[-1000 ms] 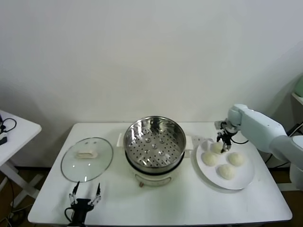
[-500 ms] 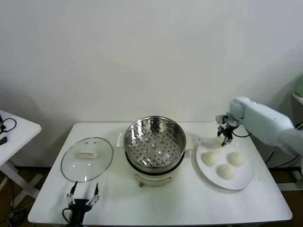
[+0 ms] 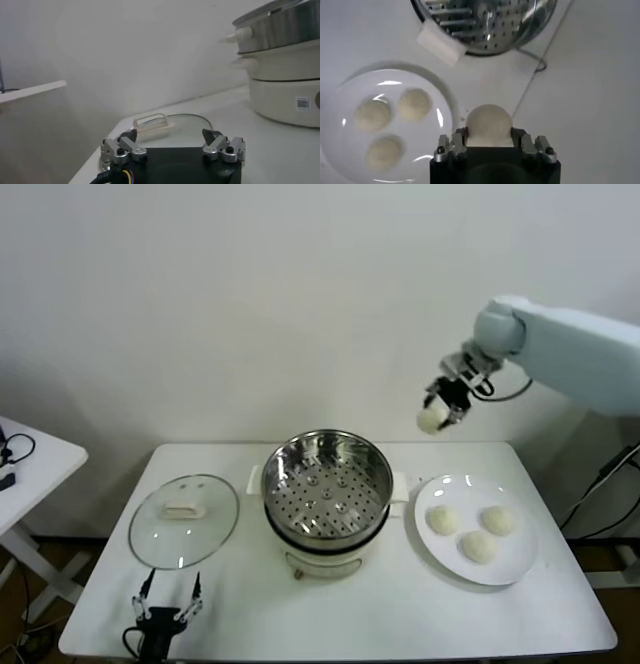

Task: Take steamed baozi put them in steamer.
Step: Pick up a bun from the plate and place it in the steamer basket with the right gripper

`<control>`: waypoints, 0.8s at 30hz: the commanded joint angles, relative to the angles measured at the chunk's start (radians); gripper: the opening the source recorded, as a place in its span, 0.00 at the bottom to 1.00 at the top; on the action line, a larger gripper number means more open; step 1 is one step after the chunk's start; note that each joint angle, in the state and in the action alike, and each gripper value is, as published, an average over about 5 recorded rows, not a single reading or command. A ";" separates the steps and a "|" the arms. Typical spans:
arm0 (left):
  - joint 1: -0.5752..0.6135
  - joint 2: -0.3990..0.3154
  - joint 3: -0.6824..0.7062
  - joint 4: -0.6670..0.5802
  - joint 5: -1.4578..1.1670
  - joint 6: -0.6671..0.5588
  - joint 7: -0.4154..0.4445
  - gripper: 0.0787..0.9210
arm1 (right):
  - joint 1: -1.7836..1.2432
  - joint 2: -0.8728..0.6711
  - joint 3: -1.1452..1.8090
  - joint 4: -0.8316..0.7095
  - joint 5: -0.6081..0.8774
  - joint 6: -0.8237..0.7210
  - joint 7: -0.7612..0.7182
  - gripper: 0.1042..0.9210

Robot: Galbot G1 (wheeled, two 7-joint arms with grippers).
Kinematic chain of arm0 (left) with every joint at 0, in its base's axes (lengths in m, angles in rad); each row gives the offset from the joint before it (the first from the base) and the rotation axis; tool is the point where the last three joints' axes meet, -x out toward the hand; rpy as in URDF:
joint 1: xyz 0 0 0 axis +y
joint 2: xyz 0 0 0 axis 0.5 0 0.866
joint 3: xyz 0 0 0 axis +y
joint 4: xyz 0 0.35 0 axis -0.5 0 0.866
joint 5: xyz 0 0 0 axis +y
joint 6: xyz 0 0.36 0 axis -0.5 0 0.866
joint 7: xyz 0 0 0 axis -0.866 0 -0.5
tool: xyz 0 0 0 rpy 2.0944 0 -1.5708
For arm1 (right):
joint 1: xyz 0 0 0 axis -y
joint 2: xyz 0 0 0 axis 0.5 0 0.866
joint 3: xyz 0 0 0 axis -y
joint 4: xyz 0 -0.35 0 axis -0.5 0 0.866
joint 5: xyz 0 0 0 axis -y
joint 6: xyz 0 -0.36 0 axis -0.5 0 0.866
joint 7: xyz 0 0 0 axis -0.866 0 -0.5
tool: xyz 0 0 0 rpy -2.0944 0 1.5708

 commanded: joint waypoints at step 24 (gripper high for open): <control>-0.008 -0.005 -0.023 0.010 0.000 -0.015 -0.008 0.88 | -0.300 0.435 0.003 -0.336 -0.234 0.443 0.207 0.66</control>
